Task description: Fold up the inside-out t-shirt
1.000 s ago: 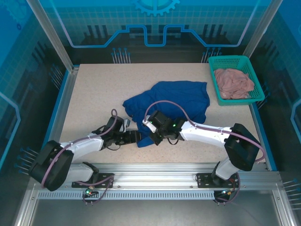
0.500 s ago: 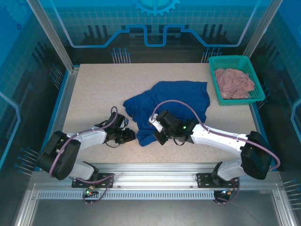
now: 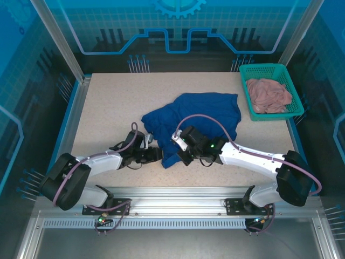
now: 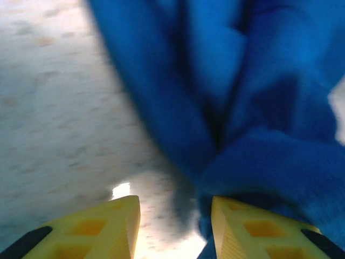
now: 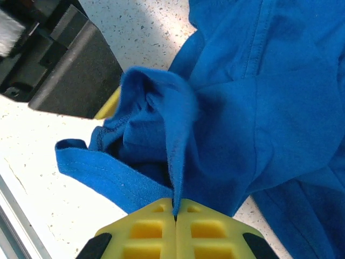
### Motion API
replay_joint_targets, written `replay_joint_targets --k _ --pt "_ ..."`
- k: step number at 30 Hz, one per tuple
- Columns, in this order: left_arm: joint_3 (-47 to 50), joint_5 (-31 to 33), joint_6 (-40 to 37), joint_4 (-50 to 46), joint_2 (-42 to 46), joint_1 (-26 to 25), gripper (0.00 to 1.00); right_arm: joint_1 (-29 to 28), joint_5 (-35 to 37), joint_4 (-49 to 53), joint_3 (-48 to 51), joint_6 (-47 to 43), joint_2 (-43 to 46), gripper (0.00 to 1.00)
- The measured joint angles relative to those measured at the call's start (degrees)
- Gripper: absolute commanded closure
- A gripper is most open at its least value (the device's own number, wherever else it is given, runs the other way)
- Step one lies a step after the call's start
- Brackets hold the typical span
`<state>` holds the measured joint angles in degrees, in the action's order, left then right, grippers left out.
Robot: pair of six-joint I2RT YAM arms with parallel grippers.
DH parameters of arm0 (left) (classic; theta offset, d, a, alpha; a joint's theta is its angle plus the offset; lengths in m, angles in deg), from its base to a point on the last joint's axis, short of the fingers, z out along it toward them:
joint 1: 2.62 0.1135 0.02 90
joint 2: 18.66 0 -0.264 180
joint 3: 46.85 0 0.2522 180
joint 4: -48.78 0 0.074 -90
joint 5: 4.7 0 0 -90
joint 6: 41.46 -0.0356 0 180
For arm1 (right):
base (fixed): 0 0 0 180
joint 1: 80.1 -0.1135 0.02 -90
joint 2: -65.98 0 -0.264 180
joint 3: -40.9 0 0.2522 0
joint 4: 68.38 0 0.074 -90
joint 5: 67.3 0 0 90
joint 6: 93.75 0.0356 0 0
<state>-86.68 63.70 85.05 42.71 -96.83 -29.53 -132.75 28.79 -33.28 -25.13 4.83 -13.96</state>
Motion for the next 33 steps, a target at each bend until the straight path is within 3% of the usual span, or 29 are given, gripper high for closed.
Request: replay_joint_targets --k 11,20,28,33 --pt "0.0 -3.4 -0.9 7.6 -0.6 -0.2 0.63 0.2 -0.2 0.0 0.0 0.0 -0.4 1.00" --pt "1.7 6.9 -4.0 -2.1 12.7 -0.2 0.55 0.2 -0.4 0.0 0.0 0.0 -1.4 1.00" --pt "2.3 5.1 -5.0 0.7 8.8 -2.1 0.45 0.2 -0.6 0.0 0.0 0.0 -1.8 1.00" --pt "2.3 4.8 -5.0 3.3 4.2 -2.7 0.56 0.2 -0.6 0.0 -0.1 0.0 -1.8 1.00"
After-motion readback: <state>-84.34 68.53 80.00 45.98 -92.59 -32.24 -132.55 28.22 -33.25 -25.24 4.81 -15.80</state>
